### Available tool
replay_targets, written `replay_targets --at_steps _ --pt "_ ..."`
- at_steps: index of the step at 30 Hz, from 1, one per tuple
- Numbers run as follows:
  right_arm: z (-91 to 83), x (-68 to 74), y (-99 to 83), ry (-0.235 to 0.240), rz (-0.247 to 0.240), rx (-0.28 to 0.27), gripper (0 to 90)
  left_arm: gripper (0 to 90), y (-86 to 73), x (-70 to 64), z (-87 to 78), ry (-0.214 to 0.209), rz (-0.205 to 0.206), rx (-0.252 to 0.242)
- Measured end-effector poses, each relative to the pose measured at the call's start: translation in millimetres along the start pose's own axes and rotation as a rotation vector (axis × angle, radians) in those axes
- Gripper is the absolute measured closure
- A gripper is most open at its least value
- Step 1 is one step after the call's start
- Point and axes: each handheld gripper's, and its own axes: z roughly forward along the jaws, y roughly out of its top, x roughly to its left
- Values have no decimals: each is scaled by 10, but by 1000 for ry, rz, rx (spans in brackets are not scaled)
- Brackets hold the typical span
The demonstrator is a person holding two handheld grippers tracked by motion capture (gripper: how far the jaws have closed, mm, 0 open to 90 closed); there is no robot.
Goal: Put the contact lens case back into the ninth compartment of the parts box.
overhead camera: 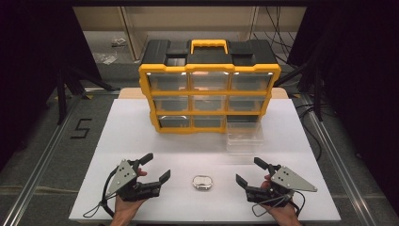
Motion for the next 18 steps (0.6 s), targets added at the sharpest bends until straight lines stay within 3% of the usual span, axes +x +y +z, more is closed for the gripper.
replay_targets --at_steps 18 --pt "10 7 -2 11 -2 6 163 162 3 -15 4 -4 -2 -4"
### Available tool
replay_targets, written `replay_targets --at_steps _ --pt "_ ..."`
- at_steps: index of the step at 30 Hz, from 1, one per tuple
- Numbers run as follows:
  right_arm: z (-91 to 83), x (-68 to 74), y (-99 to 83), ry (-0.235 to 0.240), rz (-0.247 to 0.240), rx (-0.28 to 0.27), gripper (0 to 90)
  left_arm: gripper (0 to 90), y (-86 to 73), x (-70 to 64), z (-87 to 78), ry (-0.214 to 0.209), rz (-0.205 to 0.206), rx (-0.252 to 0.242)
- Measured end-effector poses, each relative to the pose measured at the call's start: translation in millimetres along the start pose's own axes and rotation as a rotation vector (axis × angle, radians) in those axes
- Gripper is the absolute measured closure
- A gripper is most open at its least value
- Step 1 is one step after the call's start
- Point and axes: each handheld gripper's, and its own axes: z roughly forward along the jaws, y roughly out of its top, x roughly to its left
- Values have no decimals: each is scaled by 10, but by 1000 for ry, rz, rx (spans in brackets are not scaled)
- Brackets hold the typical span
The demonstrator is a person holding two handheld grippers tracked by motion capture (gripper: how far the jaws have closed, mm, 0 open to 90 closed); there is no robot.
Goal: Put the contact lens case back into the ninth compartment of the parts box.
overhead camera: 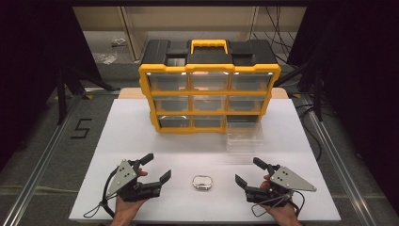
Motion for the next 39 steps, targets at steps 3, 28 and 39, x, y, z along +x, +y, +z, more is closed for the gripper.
replay_targets --at_steps 3,28,39 --pt "1 6 0 0 -4 1 164 162 -1 -1 1 1 2 1" --pt "84 23 111 91 -85 124 166 162 -3 -12 6 1 10 -5" --pt "194 23 247 166 -167 248 168 162 -8 -13 13 1 12 -3"
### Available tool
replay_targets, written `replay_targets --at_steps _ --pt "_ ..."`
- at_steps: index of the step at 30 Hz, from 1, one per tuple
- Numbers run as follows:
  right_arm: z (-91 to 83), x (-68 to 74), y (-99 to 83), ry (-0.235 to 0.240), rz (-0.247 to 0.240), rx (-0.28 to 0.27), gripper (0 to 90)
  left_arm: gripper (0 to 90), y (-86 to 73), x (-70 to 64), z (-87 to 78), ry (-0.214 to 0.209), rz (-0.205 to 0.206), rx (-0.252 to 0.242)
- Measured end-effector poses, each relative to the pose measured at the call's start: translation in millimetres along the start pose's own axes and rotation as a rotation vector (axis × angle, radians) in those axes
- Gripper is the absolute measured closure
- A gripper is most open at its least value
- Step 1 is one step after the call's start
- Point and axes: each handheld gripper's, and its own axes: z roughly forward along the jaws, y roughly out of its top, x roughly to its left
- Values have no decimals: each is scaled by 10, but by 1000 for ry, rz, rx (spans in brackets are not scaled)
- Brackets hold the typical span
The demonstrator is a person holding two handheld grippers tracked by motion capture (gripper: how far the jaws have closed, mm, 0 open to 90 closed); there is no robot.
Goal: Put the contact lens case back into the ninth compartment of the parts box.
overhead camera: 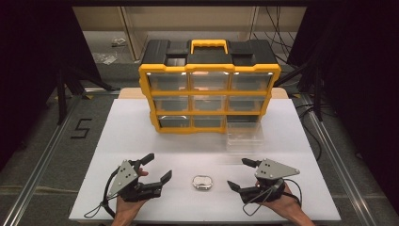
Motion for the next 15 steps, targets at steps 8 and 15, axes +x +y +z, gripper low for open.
replay_targets --at_steps 8,15 --pt "108 2 131 62 -50 91 172 162 0 -3 0 -6 0 -4" --pt "224 48 188 90 -85 131 189 162 0 -4 0 -8 1 -5"
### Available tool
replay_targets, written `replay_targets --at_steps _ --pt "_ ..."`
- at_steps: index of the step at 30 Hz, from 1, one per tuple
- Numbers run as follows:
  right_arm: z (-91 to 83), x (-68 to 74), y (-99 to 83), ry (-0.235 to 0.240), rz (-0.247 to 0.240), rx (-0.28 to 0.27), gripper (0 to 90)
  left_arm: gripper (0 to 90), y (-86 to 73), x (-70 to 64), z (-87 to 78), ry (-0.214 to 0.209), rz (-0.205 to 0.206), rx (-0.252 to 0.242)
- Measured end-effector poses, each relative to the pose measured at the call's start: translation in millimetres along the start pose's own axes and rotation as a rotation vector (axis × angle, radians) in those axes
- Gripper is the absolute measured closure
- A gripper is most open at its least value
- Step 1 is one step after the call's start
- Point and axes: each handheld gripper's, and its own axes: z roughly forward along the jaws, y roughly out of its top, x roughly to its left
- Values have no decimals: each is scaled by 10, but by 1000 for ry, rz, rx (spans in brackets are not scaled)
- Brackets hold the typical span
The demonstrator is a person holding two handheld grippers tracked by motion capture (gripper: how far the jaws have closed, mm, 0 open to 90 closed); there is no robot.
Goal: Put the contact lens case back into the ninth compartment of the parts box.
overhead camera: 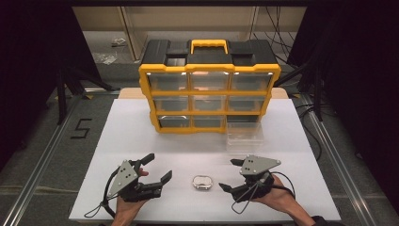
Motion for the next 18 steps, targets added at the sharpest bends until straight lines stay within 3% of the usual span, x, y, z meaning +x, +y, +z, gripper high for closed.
replay_targets --at_steps 18 --pt "250 15 141 37 -30 68 195 162 0 -6 2 -3 7 -1"
